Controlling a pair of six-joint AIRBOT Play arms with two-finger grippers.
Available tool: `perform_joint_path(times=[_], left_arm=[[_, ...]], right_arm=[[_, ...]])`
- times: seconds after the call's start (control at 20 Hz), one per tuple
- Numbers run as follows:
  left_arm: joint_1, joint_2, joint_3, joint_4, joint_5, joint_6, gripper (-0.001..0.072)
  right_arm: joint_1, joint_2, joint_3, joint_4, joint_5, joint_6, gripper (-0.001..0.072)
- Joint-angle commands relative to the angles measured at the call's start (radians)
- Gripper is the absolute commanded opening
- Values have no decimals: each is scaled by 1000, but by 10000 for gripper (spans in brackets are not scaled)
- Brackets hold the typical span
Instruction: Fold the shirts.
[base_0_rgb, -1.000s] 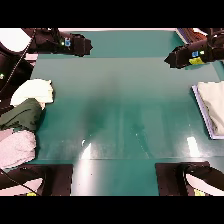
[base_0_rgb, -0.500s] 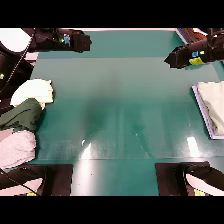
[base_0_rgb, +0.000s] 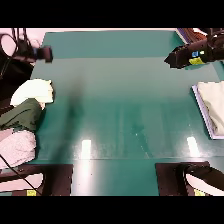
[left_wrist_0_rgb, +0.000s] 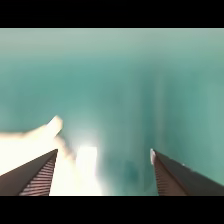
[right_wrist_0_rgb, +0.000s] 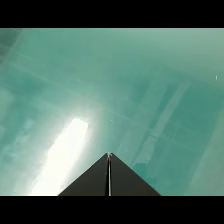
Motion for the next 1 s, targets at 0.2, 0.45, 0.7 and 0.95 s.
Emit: perform_joint_path(times=[0.2, 0.45, 0.7, 0.95], left_arm=[[208, -153, -243, 44, 84, -54, 708], [212, -161, -232, 39, 108, -55, 490], [203, -50, -86, 36, 14, -26, 24], [38, 278, 67, 29, -31, 62, 23]], right_arm=[[1, 0, 0, 1, 0, 1, 20], [1, 1, 0, 1, 0, 1, 19], [0, 0, 62, 0, -1, 1, 20], [0, 0, 255, -3, -19, 0, 19]])
